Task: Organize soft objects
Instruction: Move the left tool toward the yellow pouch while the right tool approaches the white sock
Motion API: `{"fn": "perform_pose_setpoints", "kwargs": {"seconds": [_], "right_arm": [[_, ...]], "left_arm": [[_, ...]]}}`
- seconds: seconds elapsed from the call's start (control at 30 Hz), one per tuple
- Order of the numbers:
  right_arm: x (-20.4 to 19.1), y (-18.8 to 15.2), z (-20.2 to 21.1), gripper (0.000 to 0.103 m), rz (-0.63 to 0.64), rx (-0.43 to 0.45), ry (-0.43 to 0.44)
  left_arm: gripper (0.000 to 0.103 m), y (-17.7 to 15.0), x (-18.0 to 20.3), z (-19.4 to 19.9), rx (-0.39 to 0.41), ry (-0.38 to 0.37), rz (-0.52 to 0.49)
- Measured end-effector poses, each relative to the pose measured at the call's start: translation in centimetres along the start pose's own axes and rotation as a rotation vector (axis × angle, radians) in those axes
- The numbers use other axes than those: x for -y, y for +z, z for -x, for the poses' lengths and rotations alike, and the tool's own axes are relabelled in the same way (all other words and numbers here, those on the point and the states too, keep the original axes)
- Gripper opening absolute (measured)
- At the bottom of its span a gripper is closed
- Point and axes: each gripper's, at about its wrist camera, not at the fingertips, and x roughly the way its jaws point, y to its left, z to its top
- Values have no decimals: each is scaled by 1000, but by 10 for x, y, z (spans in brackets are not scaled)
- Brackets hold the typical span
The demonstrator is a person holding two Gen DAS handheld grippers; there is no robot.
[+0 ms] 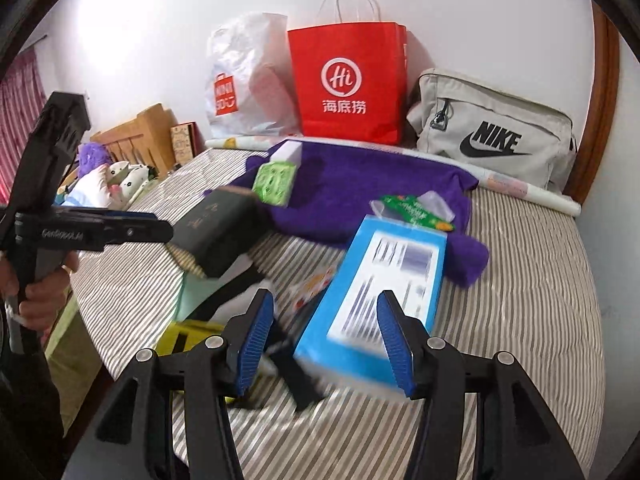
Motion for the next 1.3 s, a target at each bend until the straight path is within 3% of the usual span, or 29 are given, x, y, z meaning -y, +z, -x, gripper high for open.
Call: {"fn": "perform_pose_setpoints", "kwargs": {"seconds": [0.37, 0.6, 0.8, 0.87, 0.9, 1.03, 1.3], "right_arm": [[-18, -54, -20, 50, 12, -60, 15], [-20, -65, -51, 40, 40, -112, 10], [-22, -67, -69, 40, 47, -132, 10], [-25, -68, -71, 35, 69, -129, -20], [-25, -69, -71, 26, 80, -127, -39], [-15, -69, -62, 12, 30, -120, 5], [-12, -65, -57, 9, 12, -126, 13]], "left_arm": [[63, -42, -8, -6, -16, 29, 12], [63, -60, -18, -14, -40, 23, 19], [63, -64, -20, -19, -56, 14, 12], [63, -64, -20, -20, -57, 8, 12], [63, -64, -20, -20, -58, 5, 11], [63, -65, -19, -21, -63, -6, 8], [63, -68, -19, -27, -81, -14, 14]]}}
